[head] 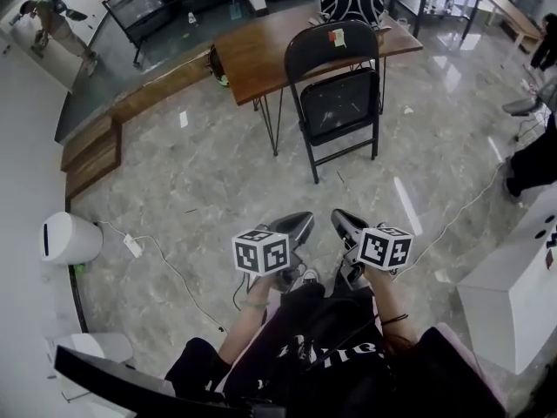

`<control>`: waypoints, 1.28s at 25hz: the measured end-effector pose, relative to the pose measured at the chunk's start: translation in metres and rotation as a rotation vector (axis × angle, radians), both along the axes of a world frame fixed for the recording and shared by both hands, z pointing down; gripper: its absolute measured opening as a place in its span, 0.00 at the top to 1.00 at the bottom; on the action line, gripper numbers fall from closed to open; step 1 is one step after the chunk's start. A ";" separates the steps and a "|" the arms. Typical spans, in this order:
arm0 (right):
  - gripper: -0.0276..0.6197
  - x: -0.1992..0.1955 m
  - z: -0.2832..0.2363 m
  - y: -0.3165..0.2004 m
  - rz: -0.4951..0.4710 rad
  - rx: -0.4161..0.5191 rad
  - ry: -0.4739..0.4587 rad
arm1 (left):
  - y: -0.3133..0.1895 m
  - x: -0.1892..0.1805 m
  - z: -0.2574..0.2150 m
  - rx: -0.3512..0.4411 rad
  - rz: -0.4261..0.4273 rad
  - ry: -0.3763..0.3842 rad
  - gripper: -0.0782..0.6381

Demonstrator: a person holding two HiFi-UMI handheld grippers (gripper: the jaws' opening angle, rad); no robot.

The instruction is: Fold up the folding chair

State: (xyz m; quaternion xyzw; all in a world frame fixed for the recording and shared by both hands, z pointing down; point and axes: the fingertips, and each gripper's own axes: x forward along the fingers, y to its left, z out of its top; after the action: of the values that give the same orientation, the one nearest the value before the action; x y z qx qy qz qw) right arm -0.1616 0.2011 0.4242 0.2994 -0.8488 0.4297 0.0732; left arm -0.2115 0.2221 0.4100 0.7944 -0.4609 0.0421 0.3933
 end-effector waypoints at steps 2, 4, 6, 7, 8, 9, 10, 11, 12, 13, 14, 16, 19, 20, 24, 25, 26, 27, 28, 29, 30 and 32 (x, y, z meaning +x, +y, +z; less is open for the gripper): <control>0.93 -0.004 -0.001 0.013 0.010 0.006 0.015 | 0.009 -0.001 -0.002 0.009 0.021 0.009 0.89; 0.93 -0.006 -0.004 0.023 0.019 0.018 0.028 | 0.015 0.000 -0.004 0.016 0.042 0.015 0.89; 0.93 -0.005 -0.007 0.029 0.028 0.028 0.038 | 0.017 0.004 -0.007 0.024 0.062 0.019 0.89; 0.93 -0.004 -0.008 0.031 0.032 0.032 0.042 | 0.018 0.006 -0.009 0.028 0.071 0.021 0.89; 0.93 -0.003 -0.009 0.033 0.035 0.035 0.046 | 0.018 0.007 -0.010 0.031 0.076 0.024 0.89; 0.93 -0.002 -0.011 0.035 0.037 0.038 0.052 | 0.018 0.008 -0.011 0.034 0.080 0.027 0.89; 0.93 -0.001 -0.012 0.036 0.038 0.042 0.058 | 0.018 0.009 -0.012 0.036 0.082 0.030 0.89; 0.93 0.000 -0.012 0.037 0.041 0.046 0.063 | 0.018 0.010 -0.013 0.038 0.084 0.032 0.89; 0.93 0.003 -0.013 0.038 0.044 0.049 0.066 | 0.018 0.012 -0.013 0.040 0.088 0.032 0.89; 0.93 0.005 -0.014 0.039 0.049 0.052 0.067 | 0.018 0.015 -0.014 0.042 0.092 0.031 0.89; 0.93 0.009 -0.015 0.039 0.054 0.055 0.068 | 0.019 0.017 -0.016 0.045 0.097 0.029 0.89; 0.93 0.015 -0.018 0.040 0.064 0.061 0.073 | 0.020 0.023 -0.020 0.052 0.106 0.023 0.89; 0.93 0.025 -0.022 0.040 0.072 0.070 0.078 | 0.021 0.032 -0.026 0.066 0.115 0.011 0.89; 0.94 0.028 -0.022 0.040 0.069 0.073 0.081 | 0.021 0.035 -0.027 0.069 0.116 0.008 0.89; 0.94 0.037 -0.027 0.039 0.063 0.086 0.094 | 0.022 0.050 -0.031 0.069 0.128 0.011 0.89; 0.94 0.039 -0.027 0.039 0.062 0.091 0.095 | 0.022 0.054 -0.032 0.072 0.133 0.014 0.89; 0.94 0.041 -0.027 0.038 0.059 0.094 0.097 | 0.021 0.058 -0.033 0.074 0.137 0.015 0.89; 0.94 0.042 -0.027 0.038 0.055 0.096 0.100 | 0.021 0.062 -0.033 0.075 0.141 0.015 0.89; 0.94 0.044 -0.026 0.037 0.051 0.095 0.103 | 0.020 0.065 -0.033 0.074 0.145 0.012 0.89; 0.94 0.046 -0.025 0.037 0.048 0.094 0.104 | 0.019 0.069 -0.032 0.072 0.149 0.010 0.89; 0.94 0.048 -0.025 0.037 0.046 0.092 0.105 | 0.019 0.072 -0.031 0.070 0.153 0.008 0.89; 0.94 0.054 -0.025 0.036 0.044 0.091 0.103 | 0.019 0.080 -0.031 0.067 0.158 0.005 0.89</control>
State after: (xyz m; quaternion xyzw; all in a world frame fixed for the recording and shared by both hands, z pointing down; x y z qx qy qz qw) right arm -0.1076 0.2370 0.3994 0.3429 -0.8557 0.3760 0.0937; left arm -0.1316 0.2406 0.3795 0.8411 -0.3967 0.0556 0.3634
